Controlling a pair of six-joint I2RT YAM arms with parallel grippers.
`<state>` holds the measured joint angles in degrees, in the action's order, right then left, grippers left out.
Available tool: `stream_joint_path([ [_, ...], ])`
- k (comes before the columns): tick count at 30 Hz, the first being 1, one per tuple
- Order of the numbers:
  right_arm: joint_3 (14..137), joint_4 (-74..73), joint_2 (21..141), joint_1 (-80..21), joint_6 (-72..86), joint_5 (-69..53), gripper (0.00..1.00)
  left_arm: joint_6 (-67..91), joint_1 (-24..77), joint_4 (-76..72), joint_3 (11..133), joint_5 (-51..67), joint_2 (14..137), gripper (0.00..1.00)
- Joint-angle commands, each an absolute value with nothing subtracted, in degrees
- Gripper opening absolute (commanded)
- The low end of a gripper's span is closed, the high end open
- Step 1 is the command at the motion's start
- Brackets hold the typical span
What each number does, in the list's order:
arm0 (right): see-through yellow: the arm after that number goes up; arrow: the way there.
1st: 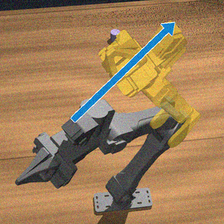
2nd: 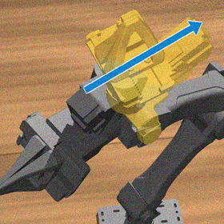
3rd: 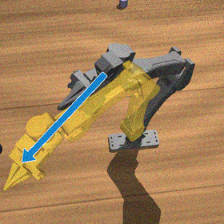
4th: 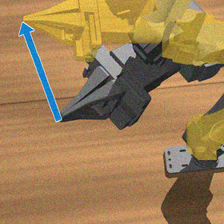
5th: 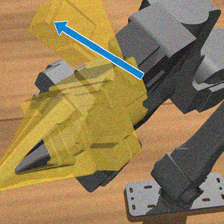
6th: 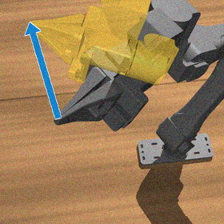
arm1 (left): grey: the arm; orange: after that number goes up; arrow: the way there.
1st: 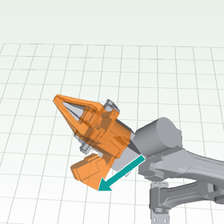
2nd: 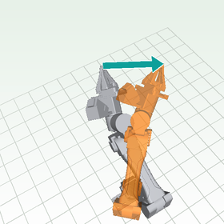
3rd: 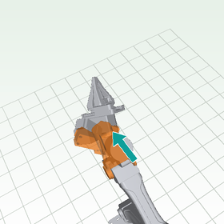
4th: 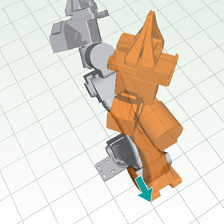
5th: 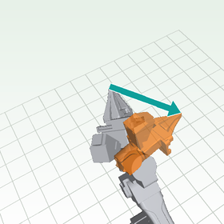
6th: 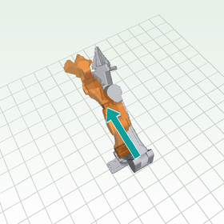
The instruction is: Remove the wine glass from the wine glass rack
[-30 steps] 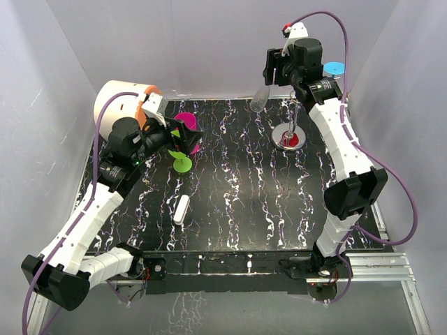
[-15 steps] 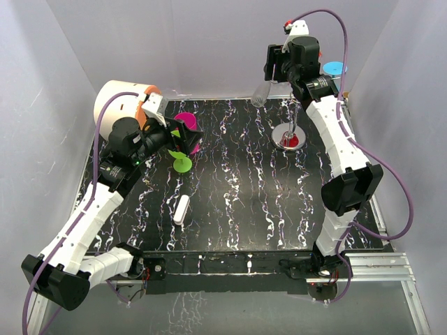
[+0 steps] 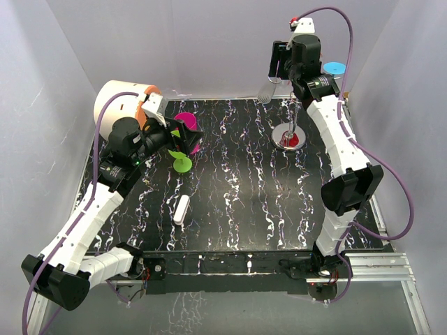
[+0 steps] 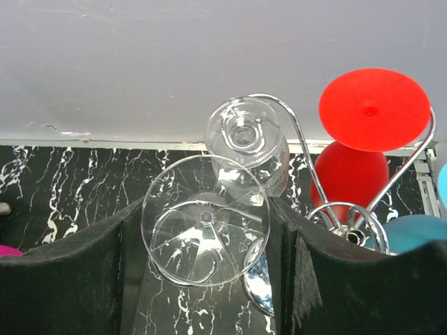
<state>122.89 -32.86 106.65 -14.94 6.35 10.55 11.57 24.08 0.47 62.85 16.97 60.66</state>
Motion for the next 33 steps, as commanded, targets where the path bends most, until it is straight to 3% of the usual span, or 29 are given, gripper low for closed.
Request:
stream_joint_path([
  [1,126.0,-31.3,105.0,-14.9,6.8,14.0,0.5,11.3,24.1,-0.7,62.9,17.1,59.9,0.99],
  [19,117.4,-33.3,96.0,-14.8,7.9,16.0,0.5,11.5,24.1,-0.9,62.8,17.4,60.5,0.99],
  [33,103.9,-31.6,83.7,-15.1,16.1,-0.2,0.48,18.9,24.1,-1.1,61.4,21.1,63.6,0.99],
])
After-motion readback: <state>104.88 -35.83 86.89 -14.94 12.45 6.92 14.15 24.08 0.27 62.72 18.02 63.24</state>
